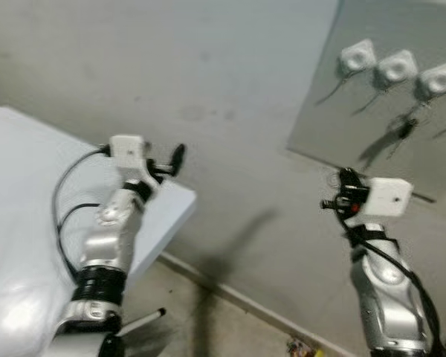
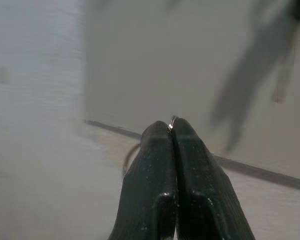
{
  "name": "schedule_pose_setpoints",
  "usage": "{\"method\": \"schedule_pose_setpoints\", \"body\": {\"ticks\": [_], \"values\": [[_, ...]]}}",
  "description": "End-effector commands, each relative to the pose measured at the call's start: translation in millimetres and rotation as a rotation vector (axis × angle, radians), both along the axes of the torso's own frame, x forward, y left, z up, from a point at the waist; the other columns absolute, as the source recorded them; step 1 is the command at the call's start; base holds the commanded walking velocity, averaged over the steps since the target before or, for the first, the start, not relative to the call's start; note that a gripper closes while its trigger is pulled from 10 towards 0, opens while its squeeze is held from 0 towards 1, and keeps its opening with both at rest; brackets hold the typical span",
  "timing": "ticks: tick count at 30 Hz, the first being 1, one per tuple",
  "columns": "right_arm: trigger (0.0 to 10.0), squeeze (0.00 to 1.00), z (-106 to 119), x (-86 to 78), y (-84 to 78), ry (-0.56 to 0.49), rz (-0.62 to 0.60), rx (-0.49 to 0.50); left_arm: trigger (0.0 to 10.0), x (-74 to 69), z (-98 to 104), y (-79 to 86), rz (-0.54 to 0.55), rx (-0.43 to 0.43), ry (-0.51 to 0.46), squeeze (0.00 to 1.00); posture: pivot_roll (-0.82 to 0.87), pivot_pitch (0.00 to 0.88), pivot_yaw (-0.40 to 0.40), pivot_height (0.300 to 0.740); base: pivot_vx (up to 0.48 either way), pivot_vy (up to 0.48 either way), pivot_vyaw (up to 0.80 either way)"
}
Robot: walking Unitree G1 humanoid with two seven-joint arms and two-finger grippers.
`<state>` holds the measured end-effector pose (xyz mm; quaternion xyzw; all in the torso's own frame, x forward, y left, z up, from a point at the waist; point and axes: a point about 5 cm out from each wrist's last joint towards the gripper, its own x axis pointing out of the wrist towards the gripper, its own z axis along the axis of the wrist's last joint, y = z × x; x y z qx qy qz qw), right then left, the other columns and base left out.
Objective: Hang keys on a hook
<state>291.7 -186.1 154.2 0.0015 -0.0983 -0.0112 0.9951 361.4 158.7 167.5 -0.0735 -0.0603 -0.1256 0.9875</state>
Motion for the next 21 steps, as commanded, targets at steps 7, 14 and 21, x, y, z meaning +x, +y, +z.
{"method": "schedule_pose_setpoints", "body": {"ticks": [7, 14, 21], "values": [[10.0, 0.00, 5, -1.2, -1.1, -0.026, 0.036, -0.024, 10.0, -11.7, 15, -50.4, -0.212, 0.130, -0.122, 0.00, -0.03, 0.041, -0.050, 0.736, 0.000, 0.000, 0.00], [10.0, 0.00, 9, -2.5, 7.6, -0.043, 0.144, -0.046, 10.0, -15.4, 33, -62.5, -0.265, 0.141, -0.197, 0.00, -0.03, 0.046, -0.049, 0.736, 0.000, 0.000, 0.00], [10.0, 0.00, 20, -1.2, 14.5, -0.079, 0.229, -0.064, 10.0, -18.9, 48, -69.5, -0.335, 0.133, -0.238, 0.00, -0.03, 0.055, -0.047, 0.736, 0.000, 0.000, 0.00]]}}
